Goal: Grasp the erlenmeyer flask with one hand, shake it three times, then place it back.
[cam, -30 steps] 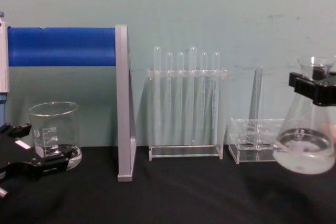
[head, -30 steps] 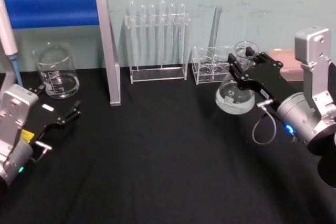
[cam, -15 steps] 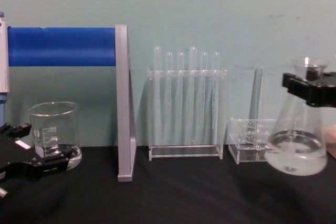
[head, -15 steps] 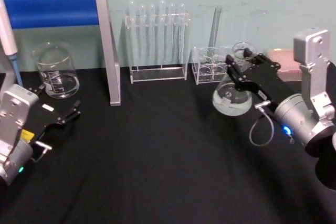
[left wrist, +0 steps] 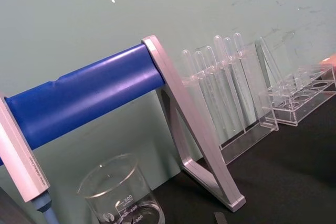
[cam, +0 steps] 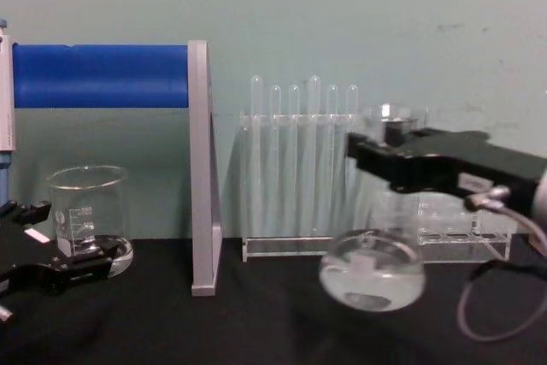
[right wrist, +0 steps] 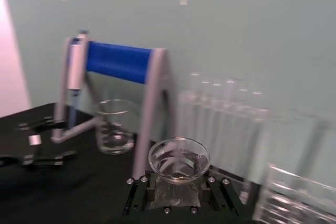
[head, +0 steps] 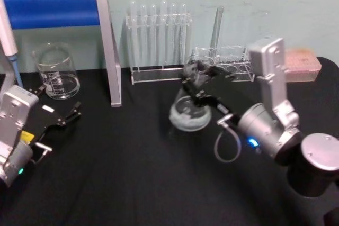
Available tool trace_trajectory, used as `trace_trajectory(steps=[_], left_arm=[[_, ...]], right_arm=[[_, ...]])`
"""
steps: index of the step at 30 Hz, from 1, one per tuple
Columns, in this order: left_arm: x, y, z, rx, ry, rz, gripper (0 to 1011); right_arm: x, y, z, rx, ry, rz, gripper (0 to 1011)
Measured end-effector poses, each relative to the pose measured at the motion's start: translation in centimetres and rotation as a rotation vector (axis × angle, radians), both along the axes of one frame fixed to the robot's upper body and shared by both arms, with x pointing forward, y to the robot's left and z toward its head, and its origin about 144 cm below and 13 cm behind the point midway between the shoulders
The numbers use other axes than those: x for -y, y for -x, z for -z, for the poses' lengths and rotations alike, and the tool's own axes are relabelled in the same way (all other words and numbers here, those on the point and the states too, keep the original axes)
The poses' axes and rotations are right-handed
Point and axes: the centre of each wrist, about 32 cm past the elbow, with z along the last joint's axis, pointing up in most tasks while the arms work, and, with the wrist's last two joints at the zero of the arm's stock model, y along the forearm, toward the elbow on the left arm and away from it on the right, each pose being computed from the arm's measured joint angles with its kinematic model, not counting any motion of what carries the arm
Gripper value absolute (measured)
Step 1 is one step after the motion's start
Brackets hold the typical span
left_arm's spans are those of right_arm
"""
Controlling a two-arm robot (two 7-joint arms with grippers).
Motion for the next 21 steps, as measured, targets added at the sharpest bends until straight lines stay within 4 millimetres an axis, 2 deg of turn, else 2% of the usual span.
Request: trace_trajectory(steps=[11,21], left_arm=[[0.0,0.0,0.0,0.0,0.0,0.0,1001],[0.0,0.0,0.0,0.0,0.0,0.0,1001]], right_arm=[[-3.4,0.8,0.2,-0.014,0.012,-0.165,449],[-4.8,1.5,0.4,-0.025,0.027,-0.253,449]])
